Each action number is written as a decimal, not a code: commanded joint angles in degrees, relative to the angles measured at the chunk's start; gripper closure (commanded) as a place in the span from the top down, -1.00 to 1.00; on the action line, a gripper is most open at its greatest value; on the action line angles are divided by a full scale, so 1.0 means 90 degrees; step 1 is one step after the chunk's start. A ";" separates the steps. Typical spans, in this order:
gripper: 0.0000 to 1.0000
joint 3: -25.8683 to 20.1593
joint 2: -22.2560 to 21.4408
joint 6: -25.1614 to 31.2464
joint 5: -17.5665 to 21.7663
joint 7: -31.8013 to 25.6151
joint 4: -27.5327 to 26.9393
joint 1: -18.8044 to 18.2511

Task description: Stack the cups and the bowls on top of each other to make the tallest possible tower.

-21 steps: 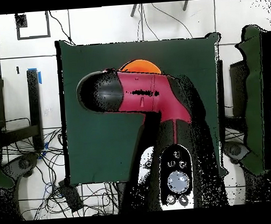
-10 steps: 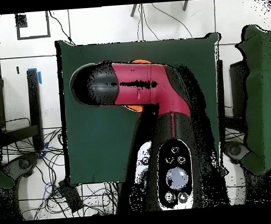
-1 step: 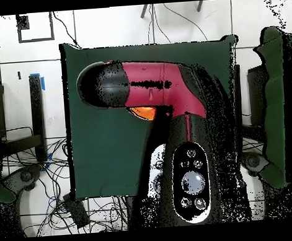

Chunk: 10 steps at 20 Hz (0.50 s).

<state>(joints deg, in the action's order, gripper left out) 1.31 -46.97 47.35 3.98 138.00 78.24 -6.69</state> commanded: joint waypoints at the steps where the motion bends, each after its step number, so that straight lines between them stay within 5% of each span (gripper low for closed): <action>1: -1.00 -0.0687 0.0289 0.0474 0.0550 -0.1420 -0.0180 -0.0192; 10: -1.00 -0.0835 0.0368 0.0540 0.0641 -0.1597 -0.0340 -0.0368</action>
<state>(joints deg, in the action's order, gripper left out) -0.31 -45.49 47.35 4.46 138.00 76.79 -8.64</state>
